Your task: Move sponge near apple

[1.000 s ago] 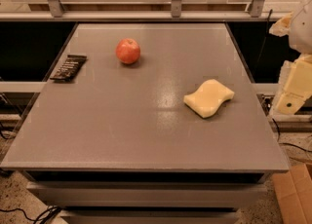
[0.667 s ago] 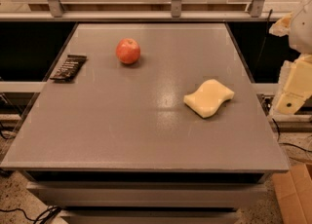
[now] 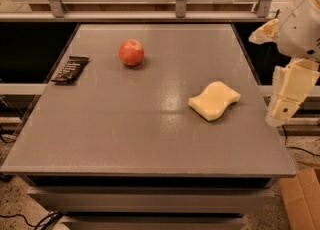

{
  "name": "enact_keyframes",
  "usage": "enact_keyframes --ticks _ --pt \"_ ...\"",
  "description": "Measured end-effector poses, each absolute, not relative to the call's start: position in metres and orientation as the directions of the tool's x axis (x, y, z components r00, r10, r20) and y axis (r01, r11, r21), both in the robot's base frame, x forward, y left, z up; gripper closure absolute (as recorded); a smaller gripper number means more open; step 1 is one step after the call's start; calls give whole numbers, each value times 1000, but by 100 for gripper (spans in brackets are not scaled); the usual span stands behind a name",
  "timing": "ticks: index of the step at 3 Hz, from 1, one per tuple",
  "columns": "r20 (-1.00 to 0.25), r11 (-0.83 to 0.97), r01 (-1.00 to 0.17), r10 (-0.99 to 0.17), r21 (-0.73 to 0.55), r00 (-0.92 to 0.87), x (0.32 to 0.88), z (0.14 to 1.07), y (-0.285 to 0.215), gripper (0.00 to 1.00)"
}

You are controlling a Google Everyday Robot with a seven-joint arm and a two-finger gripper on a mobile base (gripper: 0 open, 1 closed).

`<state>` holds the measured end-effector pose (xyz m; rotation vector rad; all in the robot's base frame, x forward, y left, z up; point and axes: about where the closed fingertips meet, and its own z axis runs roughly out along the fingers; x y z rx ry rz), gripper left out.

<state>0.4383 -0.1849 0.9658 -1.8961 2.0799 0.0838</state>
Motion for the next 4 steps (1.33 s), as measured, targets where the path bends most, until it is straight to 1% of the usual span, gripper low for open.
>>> enact_keyframes --ticks 1,2,3,4 --pt "-286 -69 -982 -951 -173 117 442 945 -158 0" --pt "-286 -69 -982 -951 -173 117 442 945 -158 0" --pt "-292 -102 -969 -942 -226 167 449 945 -154 0" --pt "-244 -204 -920 -924 -335 294 465 940 -145 0"
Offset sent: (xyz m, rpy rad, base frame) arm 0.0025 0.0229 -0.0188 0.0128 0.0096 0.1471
